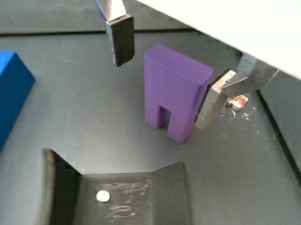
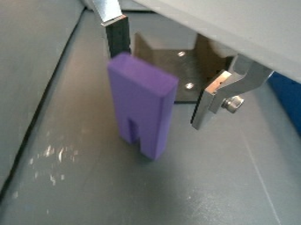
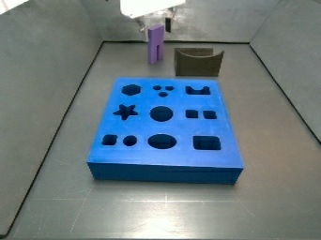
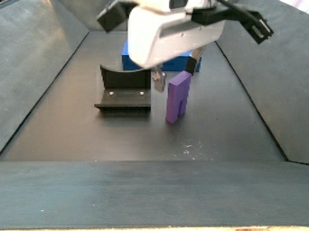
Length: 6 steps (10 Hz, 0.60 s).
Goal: Pick up the double-square object. Move up. Move to above the board. Insert the double-square object.
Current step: Pick up the double-square object.
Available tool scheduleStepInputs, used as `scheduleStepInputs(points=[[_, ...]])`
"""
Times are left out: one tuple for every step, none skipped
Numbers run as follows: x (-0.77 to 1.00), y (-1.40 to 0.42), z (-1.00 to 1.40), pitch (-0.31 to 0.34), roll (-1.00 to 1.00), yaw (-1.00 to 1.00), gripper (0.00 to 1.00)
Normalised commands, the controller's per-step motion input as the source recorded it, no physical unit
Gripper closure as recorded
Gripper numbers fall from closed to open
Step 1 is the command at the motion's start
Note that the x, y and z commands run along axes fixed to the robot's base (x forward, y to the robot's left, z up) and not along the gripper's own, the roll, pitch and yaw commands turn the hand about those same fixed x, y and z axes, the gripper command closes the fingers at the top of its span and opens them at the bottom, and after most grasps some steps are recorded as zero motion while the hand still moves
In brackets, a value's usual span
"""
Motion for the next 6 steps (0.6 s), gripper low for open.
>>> scheduleStepInputs(points=[[0.00, 0.06, -0.45, -0.037, 0.42, 0.65, 0.00], [-0.09, 0.07, -0.45, -0.100, 0.46, 0.65, 0.00], [0.00, 0.00, 0.00, 0.000, 0.00, 0.00, 1.00], [0.00, 0.00, 0.00, 0.000, 0.00, 0.00, 1.00], [0.00, 0.00, 0.00, 0.000, 0.00, 0.00, 1.00], [0.00, 0.00, 0.00, 0.000, 0.00, 0.00, 1.00]])
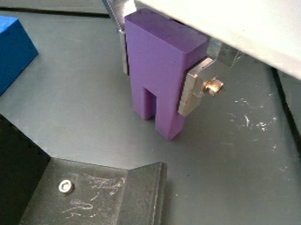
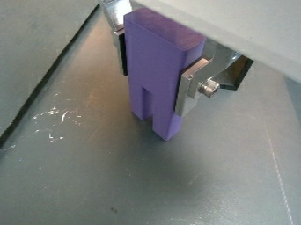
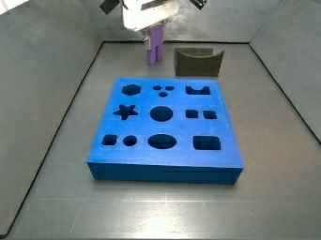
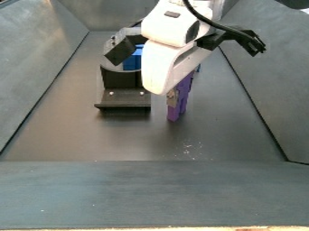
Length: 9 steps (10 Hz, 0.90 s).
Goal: Pick up the double-square object. Move up. Move to above the board. Insert the double-square object.
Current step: Pick up the double-square object.
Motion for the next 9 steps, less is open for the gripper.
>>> scheduleStepInputs(points=[[0.00, 0.00, 0.00, 0.000, 0.00, 0.00, 1.00], [0.00, 0.00, 0.00, 0.000, 0.00, 0.00, 1.00], [0.00, 0.00, 0.00, 0.000, 0.00, 0.00, 1.00], [0.00, 0.00, 0.00, 0.000, 0.00, 0.00, 1.00], [0.00, 0.00, 0.00, 0.000, 0.00, 0.00, 1.00], [0.00, 0.00, 0.00, 0.000, 0.00, 0.00, 1.00], [0.00, 0.00, 0.00, 0.000, 0.00, 0.00, 1.00], [0.00, 0.00, 0.00, 0.000, 0.00, 0.00, 1.00], [0.00, 0.00, 0.00, 0.000, 0.00, 0.00, 1.00]])
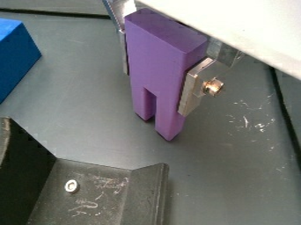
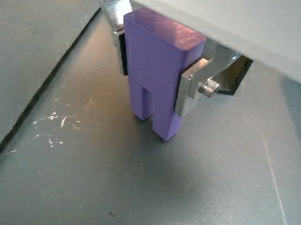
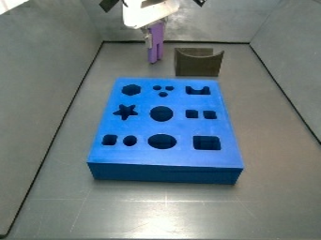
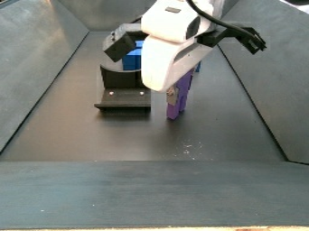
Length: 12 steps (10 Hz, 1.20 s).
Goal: Pick up the double-square object. Move up. Move to above the board. Insert the double-square object.
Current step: Move up, then move to above the board.
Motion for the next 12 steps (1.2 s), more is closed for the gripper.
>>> scheduleStepInputs(points=[[0.00, 0.00, 0.27, 0.000, 0.00, 0.00, 1.00], [0.02, 0.06, 0.23, 0.008, 0.01, -0.01, 1.00], [0.30, -0.27, 1.00, 0.167, 0.13, -0.09, 1.00], [0.30, -0.28, 1.00, 0.205, 0.11, -0.08, 1.00], [0.29, -0.27, 1.00, 0.220, 0.12, -0.04, 1.00], [0.28, -0.26, 1.00, 0.199, 0.14, 0.00, 1.00], [0.27, -0.25, 1.00, 0.174, 0.15, 0.02, 1.00], [0.26, -0.24, 1.00, 0.151, 0.16, 0.03, 1.00], [0.26, -0.23, 1.00, 0.143, 0.16, 0.04, 1.00], [0.25, -0.22, 1.00, 0.140, 0.16, 0.04, 1.00], [0.24, -0.22, 1.00, 0.138, 0.15, 0.04, 1.00], [0.23, -0.21, 1.00, 0.138, 0.15, 0.04, 1.00]])
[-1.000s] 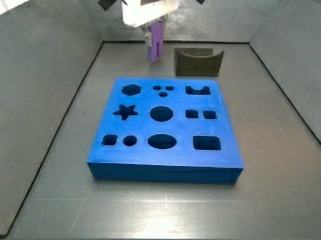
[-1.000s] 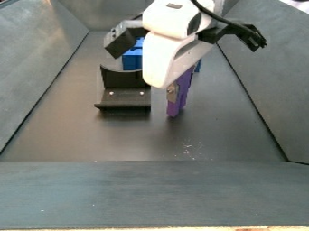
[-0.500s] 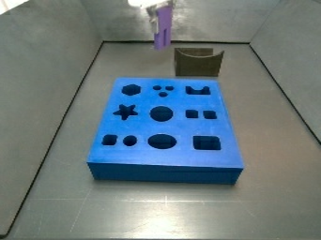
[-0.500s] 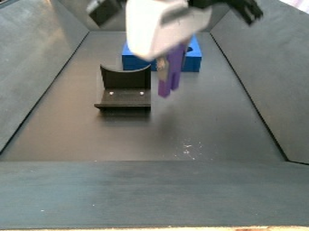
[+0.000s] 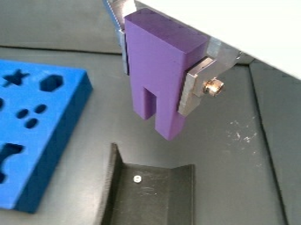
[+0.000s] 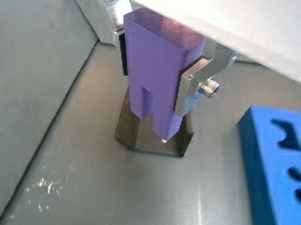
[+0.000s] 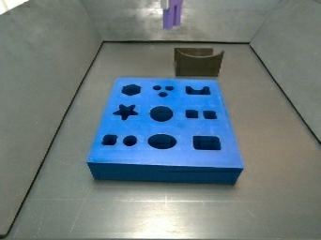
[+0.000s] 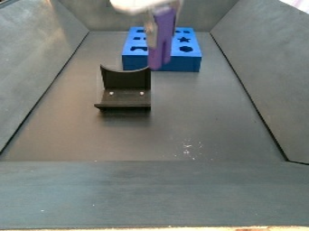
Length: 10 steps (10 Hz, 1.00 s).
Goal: Pick up the double-square object. Move up. Move to above the board. Insert the double-square object.
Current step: Move to above the board.
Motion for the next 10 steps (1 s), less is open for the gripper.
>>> scheduleStepInputs(points=[[0.22, -0.20, 1.00, 0.134, 0.15, 0.04, 1.00], [0.22, -0.19, 1.00, 0.128, 0.14, 0.04, 1.00], [0.21, -0.18, 1.00, 0.129, 0.14, 0.04, 1.00], [0.20, -0.17, 1.00, 0.126, 0.13, 0.04, 1.00], [0.19, -0.16, 1.00, 0.125, 0.12, 0.04, 1.00], [0.18, -0.15, 1.00, 0.124, 0.12, 0.04, 1.00], [0.16, -0.13, 1.00, 0.123, 0.12, 0.04, 1.00], [0.15, -0.12, 1.00, 0.121, 0.11, 0.04, 1.00], [0.14, -0.11, 0.99, 0.122, 0.11, 0.05, 1.00], [0.10, -0.07, 0.77, 0.124, 0.11, 0.05, 1.00]])
